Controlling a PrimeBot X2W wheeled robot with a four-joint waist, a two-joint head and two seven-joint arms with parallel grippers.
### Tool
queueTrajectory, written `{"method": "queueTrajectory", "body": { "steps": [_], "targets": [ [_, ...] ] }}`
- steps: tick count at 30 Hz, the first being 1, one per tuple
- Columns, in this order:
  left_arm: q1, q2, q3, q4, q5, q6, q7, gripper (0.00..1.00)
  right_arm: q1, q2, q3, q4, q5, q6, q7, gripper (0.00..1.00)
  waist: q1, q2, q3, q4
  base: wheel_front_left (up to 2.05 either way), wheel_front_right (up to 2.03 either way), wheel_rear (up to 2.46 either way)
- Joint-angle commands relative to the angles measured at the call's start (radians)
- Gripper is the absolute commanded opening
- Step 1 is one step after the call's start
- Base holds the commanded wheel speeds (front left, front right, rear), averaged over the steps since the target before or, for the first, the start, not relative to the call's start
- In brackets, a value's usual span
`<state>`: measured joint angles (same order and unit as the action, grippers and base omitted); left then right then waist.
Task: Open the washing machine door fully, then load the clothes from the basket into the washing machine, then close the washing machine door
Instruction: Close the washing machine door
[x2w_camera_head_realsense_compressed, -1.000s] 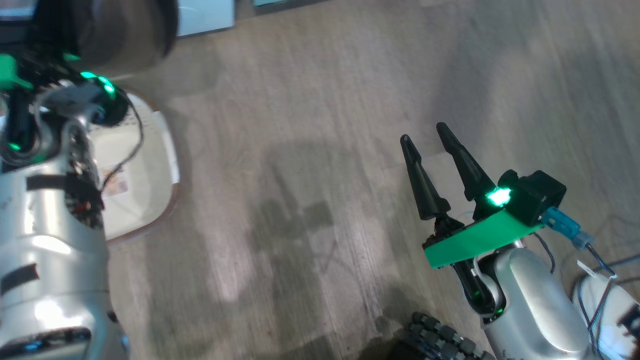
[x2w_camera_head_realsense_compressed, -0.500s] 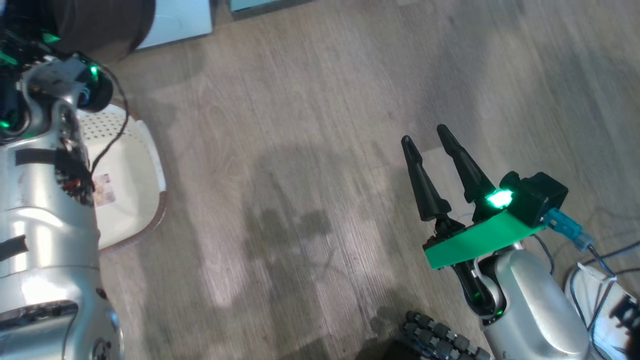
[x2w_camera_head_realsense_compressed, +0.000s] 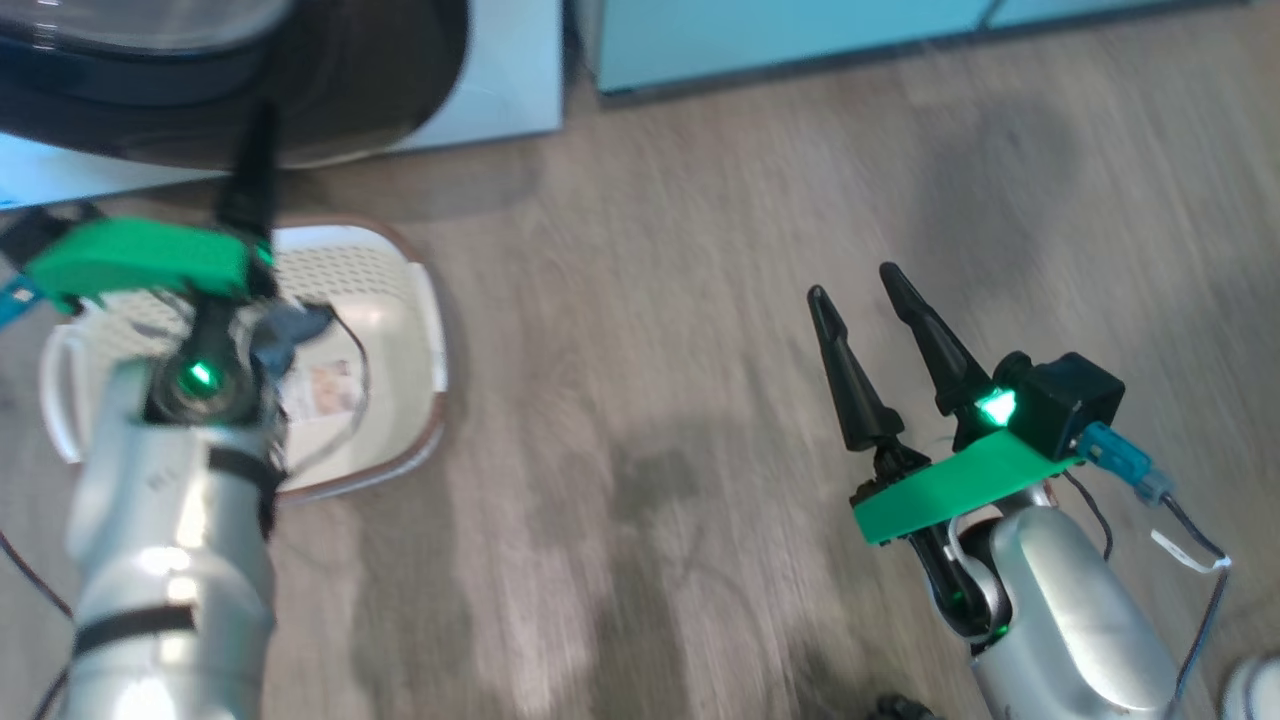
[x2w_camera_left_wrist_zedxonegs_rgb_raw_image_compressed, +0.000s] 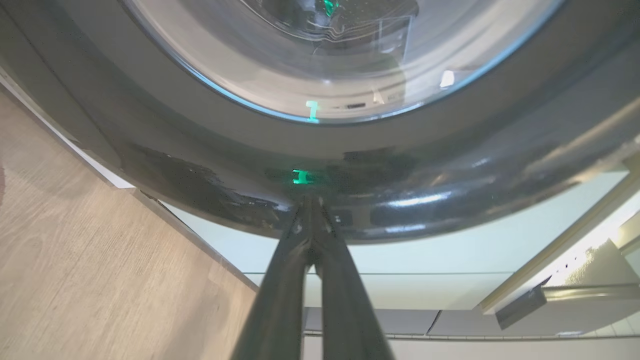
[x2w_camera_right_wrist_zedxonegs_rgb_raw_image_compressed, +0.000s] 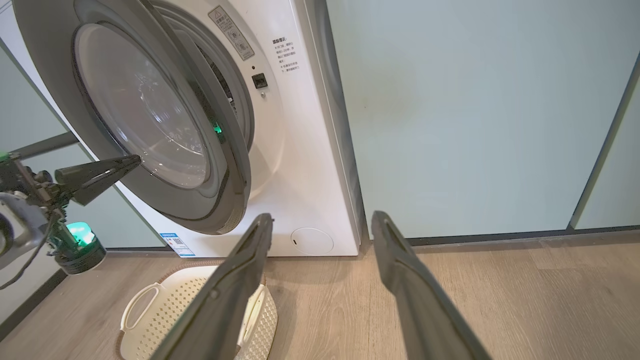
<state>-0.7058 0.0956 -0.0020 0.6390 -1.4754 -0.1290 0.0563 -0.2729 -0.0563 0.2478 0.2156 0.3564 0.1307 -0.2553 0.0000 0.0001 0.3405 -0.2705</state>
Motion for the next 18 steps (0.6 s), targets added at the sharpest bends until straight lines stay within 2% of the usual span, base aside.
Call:
{"method": "queueTrajectory", "body": {
  "steps": [1, 5, 10, 13, 15, 18],
  "targets": [
    [0.015, 0.030, -0.003, -0.054, 0.021, -0.001, 0.001, 0.00, 0.014, 0.006, 0.012, -0.023, -0.009, 0.000, -0.006, 1.00, 0.0000, -0.0001, -0.057, 0.057, 0.00, 0.00, 0.00],
    [0.129, 0.074, -0.113, -0.120, 0.096, -0.002, 0.038, 0.00, 0.027, 0.006, 0.004, -0.006, -0.024, 0.000, -0.006, 1.00, 0.0000, -0.0001, -0.115, 0.113, 0.00, 0.00, 0.00],
    [0.258, 0.201, -0.298, -0.208, 0.265, -0.002, 0.023, 0.00, 0.053, 0.006, -0.014, 0.010, -0.041, 0.000, -0.006, 1.00, 0.0000, -0.0001, -0.191, 0.183, 0.00, 0.00, 0.00],
    [0.324, 0.272, -0.397, -0.269, 0.320, -0.002, 0.008, 0.00, 0.074, 0.006, -0.026, 0.021, -0.047, 0.000, -0.006, 1.00, 0.0000, -0.0001, -0.235, 0.224, 0.00, 0.00, 0.00],
    [0.343, 0.294, -0.416, -0.286, 0.333, -0.002, -0.008, 0.00, 0.081, 0.006, -0.025, 0.023, -0.047, 0.000, -0.006, 1.00, 0.0000, -0.0001, -0.247, 0.235, 0.00, 0.00, 0.00],
    [0.389, 0.352, -0.462, -0.316, 0.395, -0.002, -0.091, 0.00, 0.105, 0.006, -0.026, 0.028, -0.044, 0.000, -0.006, 1.00, 0.0000, -0.0001, -0.289, 0.269, 0.00, 0.00, 0.00]
  ]
}}
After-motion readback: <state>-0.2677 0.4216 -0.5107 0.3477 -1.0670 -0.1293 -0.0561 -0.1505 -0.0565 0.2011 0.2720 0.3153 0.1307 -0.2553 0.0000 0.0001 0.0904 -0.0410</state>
